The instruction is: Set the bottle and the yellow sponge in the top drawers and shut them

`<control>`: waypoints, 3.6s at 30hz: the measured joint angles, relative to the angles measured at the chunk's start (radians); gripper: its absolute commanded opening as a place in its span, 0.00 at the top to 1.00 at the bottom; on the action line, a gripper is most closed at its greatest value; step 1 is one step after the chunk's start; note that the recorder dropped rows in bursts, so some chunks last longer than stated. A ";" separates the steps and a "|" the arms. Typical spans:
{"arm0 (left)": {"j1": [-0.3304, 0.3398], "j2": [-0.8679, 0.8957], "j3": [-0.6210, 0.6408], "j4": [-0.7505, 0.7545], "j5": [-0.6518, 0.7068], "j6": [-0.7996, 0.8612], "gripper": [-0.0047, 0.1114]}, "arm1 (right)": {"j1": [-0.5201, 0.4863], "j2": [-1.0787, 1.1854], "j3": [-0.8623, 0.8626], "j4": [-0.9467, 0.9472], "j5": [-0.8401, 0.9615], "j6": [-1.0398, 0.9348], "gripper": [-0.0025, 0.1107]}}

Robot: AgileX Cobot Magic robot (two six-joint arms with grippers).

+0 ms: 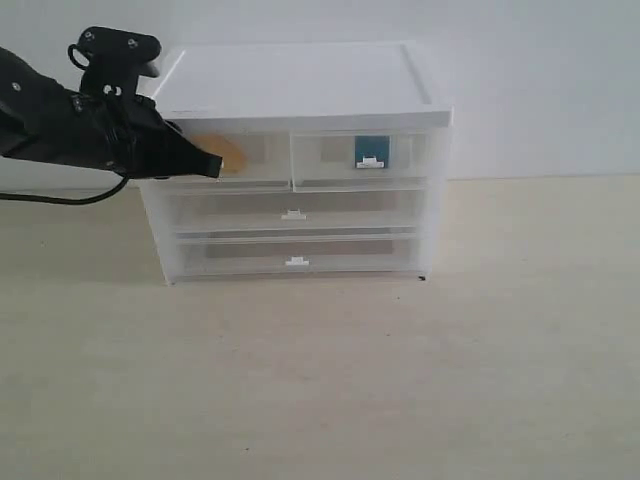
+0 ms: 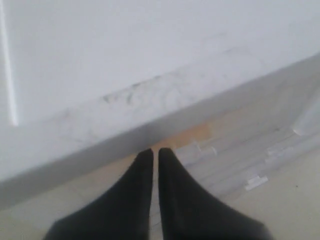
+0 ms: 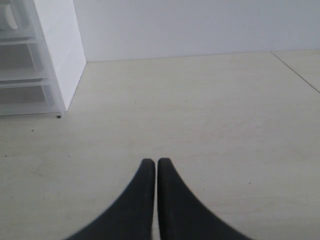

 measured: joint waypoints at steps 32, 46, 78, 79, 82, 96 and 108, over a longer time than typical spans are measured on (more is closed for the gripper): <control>-0.002 -0.427 0.227 0.000 0.152 -0.002 0.92 | 0.000 0.000 0.000 0.000 0.000 0.000 0.98; -0.002 -0.988 0.558 0.000 0.164 -0.023 0.92 | 0.000 0.000 0.000 0.002 0.000 0.000 0.98; 0.017 -1.416 0.838 0.588 0.073 -0.614 0.92 | 0.000 0.000 0.000 0.002 0.000 0.000 0.98; 0.025 -1.416 0.858 0.590 0.047 -0.618 0.92 | 0.000 0.000 0.000 0.002 0.000 0.000 0.98; 0.045 -1.444 0.913 0.591 0.011 -0.623 0.92 | 0.000 0.000 0.000 0.002 0.000 0.000 0.98; 0.176 -1.743 1.104 0.591 0.076 -0.644 0.92 | 0.000 0.000 0.000 0.002 0.000 0.000 0.98; 0.208 -1.756 1.193 0.580 0.139 -0.668 0.92 | 0.000 0.000 0.000 0.002 0.000 0.000 0.98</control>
